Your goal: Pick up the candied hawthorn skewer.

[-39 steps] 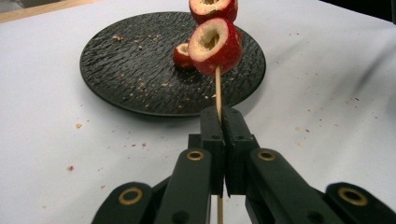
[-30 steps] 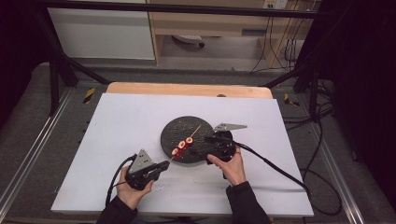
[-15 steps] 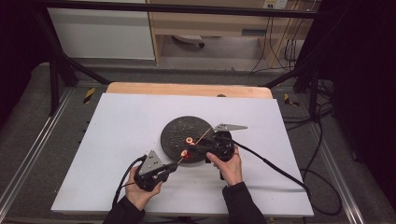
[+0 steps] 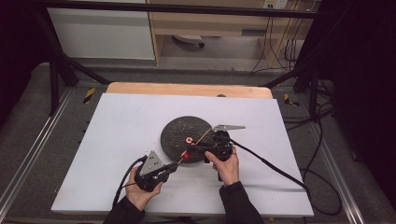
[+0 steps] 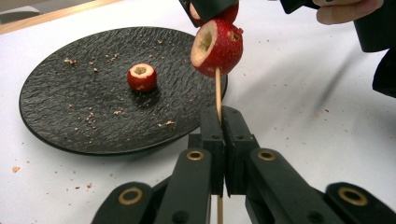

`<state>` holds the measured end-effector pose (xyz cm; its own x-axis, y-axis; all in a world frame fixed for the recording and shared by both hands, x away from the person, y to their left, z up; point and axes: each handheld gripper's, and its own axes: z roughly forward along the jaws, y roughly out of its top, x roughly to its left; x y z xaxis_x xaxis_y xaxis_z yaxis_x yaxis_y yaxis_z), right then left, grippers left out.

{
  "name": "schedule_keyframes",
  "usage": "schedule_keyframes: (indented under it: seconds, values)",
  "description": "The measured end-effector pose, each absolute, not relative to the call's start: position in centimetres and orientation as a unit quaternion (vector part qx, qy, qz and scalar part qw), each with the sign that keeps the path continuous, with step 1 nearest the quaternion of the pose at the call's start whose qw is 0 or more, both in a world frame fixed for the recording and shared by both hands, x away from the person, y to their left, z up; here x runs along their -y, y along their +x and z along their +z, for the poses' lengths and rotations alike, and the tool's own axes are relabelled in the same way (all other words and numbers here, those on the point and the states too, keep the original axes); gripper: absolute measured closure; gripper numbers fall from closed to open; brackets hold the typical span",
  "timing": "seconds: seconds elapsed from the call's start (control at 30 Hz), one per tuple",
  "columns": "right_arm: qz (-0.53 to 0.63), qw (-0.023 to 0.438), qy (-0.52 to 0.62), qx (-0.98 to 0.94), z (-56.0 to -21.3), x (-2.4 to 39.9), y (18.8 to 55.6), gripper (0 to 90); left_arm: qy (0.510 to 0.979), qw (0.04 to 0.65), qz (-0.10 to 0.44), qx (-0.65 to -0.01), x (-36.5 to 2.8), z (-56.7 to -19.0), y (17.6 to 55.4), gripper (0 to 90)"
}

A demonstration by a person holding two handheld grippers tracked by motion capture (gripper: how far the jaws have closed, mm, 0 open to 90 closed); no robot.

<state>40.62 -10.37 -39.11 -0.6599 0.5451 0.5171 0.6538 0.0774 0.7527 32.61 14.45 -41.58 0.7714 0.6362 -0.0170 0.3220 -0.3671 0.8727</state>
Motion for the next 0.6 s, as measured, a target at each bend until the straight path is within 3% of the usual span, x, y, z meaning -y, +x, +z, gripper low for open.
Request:
schedule_keyframes:
  seconds: [0.6]
  values:
    - [-0.549, 0.037, -0.420, 0.721, -37.5, 11.7, 41.6, 62.5, 0.807, 0.484, 0.166, -0.294, -14.9, -41.5, 32.3, 87.8]
